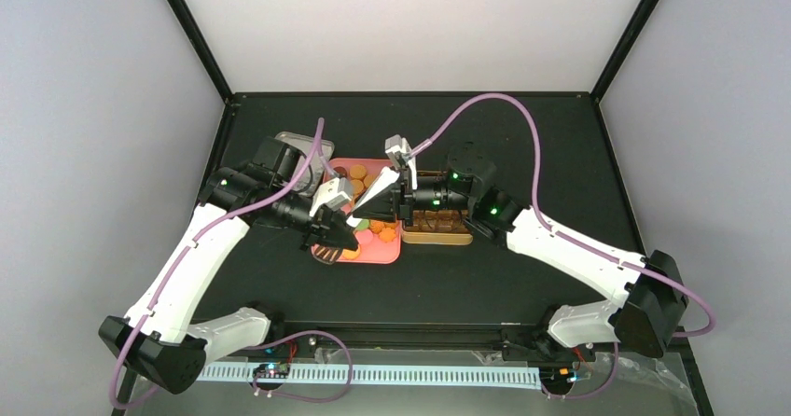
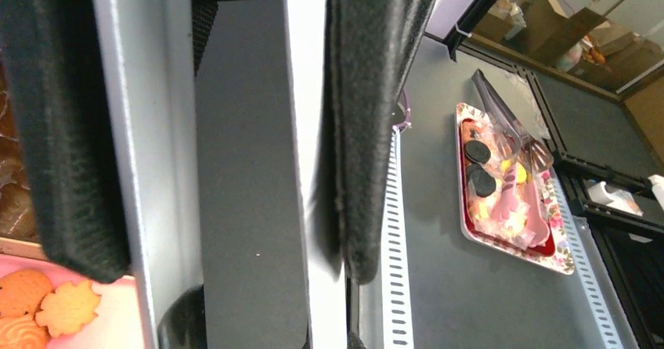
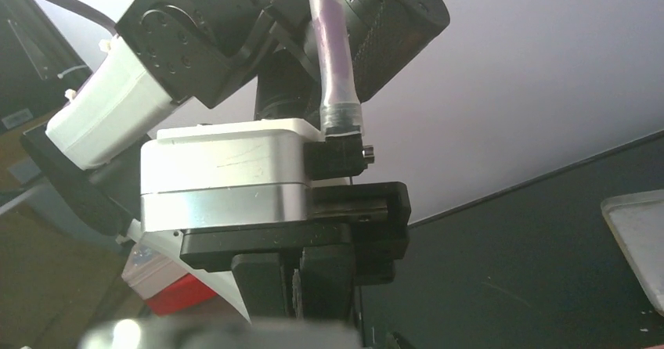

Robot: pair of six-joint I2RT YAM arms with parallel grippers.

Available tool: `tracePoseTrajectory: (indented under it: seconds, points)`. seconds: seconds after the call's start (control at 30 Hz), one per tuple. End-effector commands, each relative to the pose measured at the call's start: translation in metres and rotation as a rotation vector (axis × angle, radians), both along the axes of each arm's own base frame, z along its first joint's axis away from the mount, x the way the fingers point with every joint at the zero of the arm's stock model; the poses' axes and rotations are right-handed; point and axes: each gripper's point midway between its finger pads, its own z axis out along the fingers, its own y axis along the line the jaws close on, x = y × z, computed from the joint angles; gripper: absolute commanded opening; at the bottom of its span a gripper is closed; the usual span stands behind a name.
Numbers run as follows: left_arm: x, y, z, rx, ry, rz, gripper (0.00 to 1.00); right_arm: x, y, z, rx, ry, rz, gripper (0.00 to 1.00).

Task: Pack the cookies
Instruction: Pass from the left arm to the right

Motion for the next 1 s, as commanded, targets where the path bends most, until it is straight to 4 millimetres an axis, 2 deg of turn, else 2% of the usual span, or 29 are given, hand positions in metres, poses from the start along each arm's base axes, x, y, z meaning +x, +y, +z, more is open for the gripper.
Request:
tracePoseTrajectory:
  seconds: [0.0,0.13,0.2,0.33,0.5,0.57,0.63,0.7,0.8,0.97]
  points:
    - [0.005,0.002,0.008,0.002,-0.099,0.007,0.04,0.000,-0.001,0.005,-0.036,-0.026,-0.010,0.33]
    - [0.012,0.005,-0.003,0.048,-0.138,0.021,0.23,0.010,-0.007,0.009,-0.056,-0.076,-0.096,0.29]
    - [0.018,0.009,-0.008,0.090,-0.172,0.041,0.40,0.018,-0.011,0.006,-0.078,-0.098,-0.158,0.25]
    - [0.042,0.025,-0.028,0.243,-0.254,0.129,0.51,0.038,-0.020,-0.015,-0.162,-0.133,-0.285,0.22]
    - [0.087,0.070,-0.048,0.370,-0.286,0.344,0.55,0.055,-0.023,-0.042,-0.239,-0.176,-0.396,0.22]
    - [0.112,0.093,-0.053,0.410,-0.300,0.465,0.57,0.061,-0.019,-0.053,-0.273,-0.209,-0.439,0.22]
    - [0.127,0.112,-0.058,0.428,-0.296,0.551,0.57,0.069,-0.014,-0.066,-0.317,-0.248,-0.496,0.19]
    - [0.138,0.128,-0.064,0.446,-0.299,0.638,0.58,0.074,-0.006,-0.076,-0.350,-0.281,-0.534,0.21]
    - [0.143,0.146,-0.081,0.502,-0.296,0.703,0.58,0.080,0.005,-0.084,-0.374,-0.316,-0.571,0.22]
    - [0.139,0.158,-0.105,0.566,-0.294,0.719,0.58,0.089,0.018,-0.084,-0.351,-0.349,-0.606,0.22]
